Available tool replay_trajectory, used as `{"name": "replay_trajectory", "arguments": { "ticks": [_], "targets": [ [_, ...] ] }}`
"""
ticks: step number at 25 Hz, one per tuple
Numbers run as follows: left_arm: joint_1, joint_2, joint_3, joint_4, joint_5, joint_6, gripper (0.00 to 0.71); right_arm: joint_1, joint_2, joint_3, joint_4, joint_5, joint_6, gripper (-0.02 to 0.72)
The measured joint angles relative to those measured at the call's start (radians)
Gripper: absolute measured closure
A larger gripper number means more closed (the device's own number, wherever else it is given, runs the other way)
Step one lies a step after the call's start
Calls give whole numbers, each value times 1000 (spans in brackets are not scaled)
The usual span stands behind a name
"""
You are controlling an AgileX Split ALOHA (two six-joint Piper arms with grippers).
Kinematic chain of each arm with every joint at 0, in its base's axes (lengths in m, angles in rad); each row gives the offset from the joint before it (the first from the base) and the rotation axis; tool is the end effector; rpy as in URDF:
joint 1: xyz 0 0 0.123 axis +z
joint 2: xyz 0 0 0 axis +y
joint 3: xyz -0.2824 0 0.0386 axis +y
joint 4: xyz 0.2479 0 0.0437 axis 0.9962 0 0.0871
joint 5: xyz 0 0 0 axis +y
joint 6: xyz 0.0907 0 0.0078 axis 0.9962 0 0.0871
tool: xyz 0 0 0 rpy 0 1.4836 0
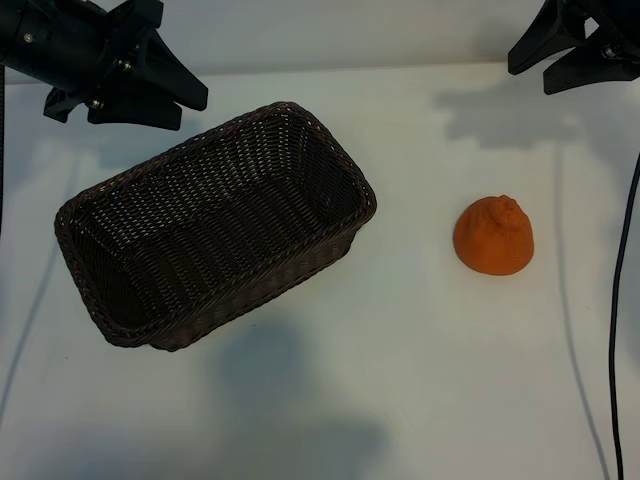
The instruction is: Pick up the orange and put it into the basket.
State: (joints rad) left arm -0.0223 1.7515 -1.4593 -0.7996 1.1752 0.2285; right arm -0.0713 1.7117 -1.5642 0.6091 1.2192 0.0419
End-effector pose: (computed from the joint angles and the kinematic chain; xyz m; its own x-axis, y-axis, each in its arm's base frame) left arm 0.3596 -0.0683 0.2998 -0.9685 -0.0897 -0.2322 0.0914 0.7396 -0.6668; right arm 0.3590 0.0234 0.3321 -0.9330 0.2984 -0.2013 0.1320 0.8038 0.5800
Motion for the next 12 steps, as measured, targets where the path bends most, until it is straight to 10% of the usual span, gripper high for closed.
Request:
{"name": "replay_trajectory", "arguments": {
  "ticks": [12],
  "targets": [
    [0, 0, 0, 0, 0, 1, 265, 0, 0, 0, 7, 0, -1, 295]
  ]
}}
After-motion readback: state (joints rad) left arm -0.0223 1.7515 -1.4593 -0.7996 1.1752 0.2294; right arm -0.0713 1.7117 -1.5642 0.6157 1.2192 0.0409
